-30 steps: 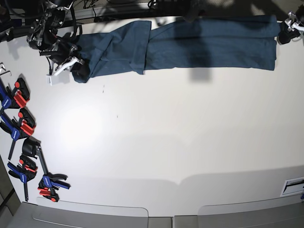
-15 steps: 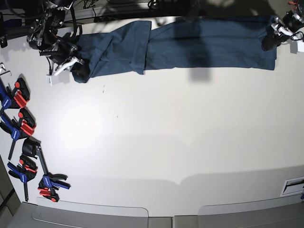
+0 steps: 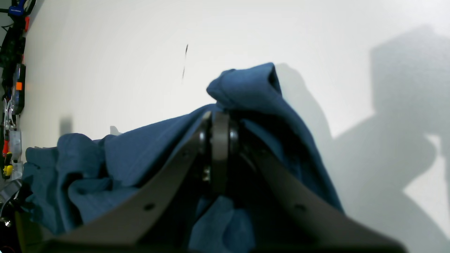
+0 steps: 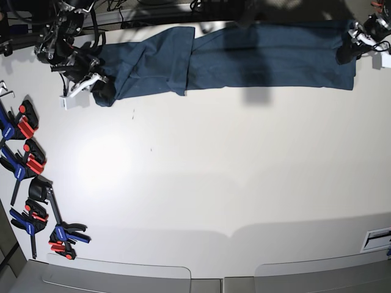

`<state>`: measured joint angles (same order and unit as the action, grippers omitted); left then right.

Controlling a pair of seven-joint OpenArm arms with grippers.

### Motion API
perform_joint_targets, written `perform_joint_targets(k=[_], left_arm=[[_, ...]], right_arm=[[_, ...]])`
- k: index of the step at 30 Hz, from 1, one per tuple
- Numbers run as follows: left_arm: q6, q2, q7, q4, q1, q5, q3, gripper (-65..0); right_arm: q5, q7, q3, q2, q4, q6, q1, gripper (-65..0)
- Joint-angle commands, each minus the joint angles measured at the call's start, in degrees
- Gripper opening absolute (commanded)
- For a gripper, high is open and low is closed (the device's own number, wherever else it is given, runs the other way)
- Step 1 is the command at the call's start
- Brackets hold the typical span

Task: Fold the T-shirt properly
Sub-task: 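Grasp the shirt's hem end with the left gripper and fold it inward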

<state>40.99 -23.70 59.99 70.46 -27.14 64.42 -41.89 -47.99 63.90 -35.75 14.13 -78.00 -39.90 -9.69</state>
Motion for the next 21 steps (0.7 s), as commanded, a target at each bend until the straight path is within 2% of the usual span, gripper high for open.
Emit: perform_joint_targets(k=[1,3,5,10,14,21], left_arm=[[-0.99,-0.79,2.08,0.11,-0.66,-3.34,-0.04,-31.9],[-0.99,-0.79,2.08,0.11,-0.66,-3.34,-0.04,-32.7],[-0.99,-0.79,2.05,0.11,-0.66,-3.34,-0.04,-37.6],[-0.99,-0.76,1.38,0.11,-0.66,-3.32,-0.04,-65.0],[-0.99,-0.79,-1.46,0.13,-0.66,-2.78,-0.04,-65.0],[-0.99,-1.03,0.15,0.15,-0.63,7.72,-0.04,-65.0]], right_arm=[[-0.63,-0.48,-0.24,0.94,-0.68,-0.1,0.35,-65.0],[-0.63,-0.48,-0.24,0.94,-0.68,-0.1,0.35,-65.0],[-0.63,-0.48,-0.24,0.94,-0.68,-0.1,0.35,-65.0],[-0.63,-0.48,-0.24,0.94,-0.68,-0.1,0.35,-65.0],[-0.63,-0.48,-0.24,0.94,-0.68,-0.1,0.35,-65.0],[-0.61,-0.44,-0.24,0.96,-0.68,-0.1,0.35,-65.0]])
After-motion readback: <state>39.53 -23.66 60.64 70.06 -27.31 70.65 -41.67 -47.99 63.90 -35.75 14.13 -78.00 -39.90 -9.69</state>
